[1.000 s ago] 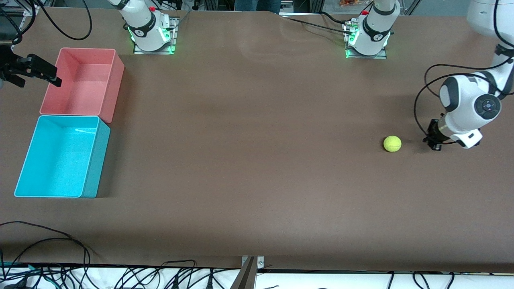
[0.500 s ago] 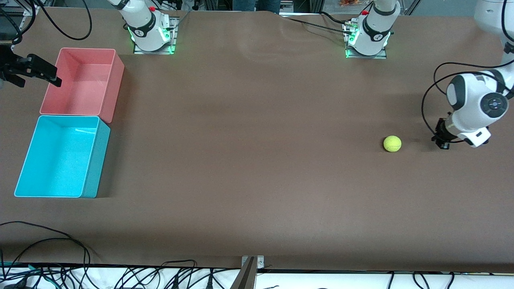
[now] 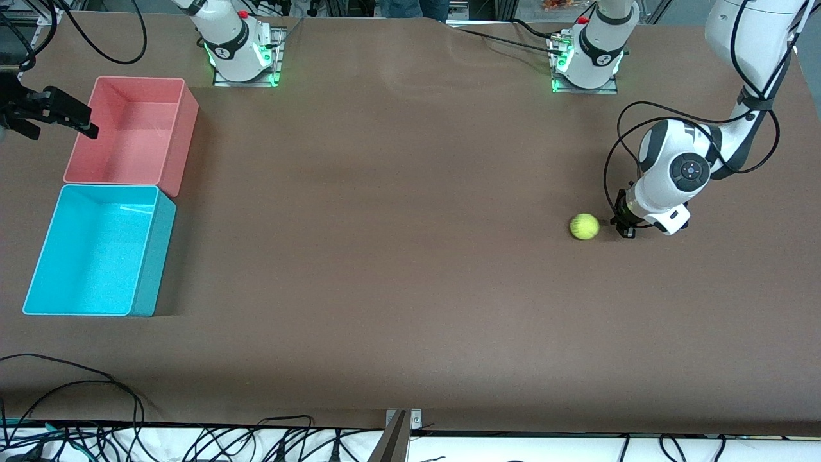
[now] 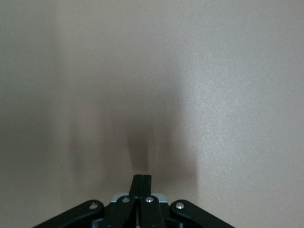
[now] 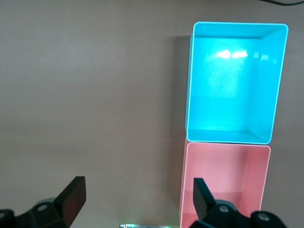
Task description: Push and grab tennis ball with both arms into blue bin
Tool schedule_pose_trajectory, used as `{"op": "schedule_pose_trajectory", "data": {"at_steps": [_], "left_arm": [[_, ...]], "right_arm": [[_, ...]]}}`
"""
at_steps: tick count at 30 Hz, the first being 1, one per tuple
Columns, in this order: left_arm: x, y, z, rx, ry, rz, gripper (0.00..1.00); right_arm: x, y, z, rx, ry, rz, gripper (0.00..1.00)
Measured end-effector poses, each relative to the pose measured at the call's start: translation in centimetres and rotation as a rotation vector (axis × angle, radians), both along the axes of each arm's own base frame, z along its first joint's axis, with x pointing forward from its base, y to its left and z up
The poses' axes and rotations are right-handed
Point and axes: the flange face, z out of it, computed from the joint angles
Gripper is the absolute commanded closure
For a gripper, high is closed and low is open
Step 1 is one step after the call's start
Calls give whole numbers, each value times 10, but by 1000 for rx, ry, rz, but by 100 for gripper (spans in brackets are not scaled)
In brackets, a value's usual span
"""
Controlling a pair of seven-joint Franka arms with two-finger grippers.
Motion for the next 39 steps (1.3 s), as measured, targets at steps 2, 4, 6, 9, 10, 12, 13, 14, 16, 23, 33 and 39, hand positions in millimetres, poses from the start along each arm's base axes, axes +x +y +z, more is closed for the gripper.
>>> {"op": "schedule_pose_trajectory", "data": {"at_steps": [2,4,6,9,10,12,13,14,16,23,33,39], "left_arm": [[1,5,1,1,-2,9,100],[1,11,1,2,-3,18,100],[1,16,1,2,-3,23,100],[1,22,2,2,-4,29,100],[1,23,2,1,-4,26,100],[2,24,3,1,-7,16,100],[3,25,4,1,-10,11,100],[4,26,6,2,-12,5,100],[8,30,12,5,-15,-9,100],[33,53,49,31,15,-116,100],[80,73,133,-31,62,-336,100],[100,76,187,-52,80,-515,100]], "right_arm": [[0,0,0,0,0,0,0],[0,0,0,0,0,0,0],[0,0,0,0,0,-2,0],[0,0,0,0,0,-3,0],[0,0,0,0,0,-4,0],[0,0,0,0,0,-4,0],[0,0,0,0,0,-4,0],[0,0,0,0,1,-4,0],[0,0,0,0,1,-4,0],[0,0,-2,0,8,-7,0],[5,0,-11,0,25,-7,0],[13,3,-25,-1,49,-3,0]]}}
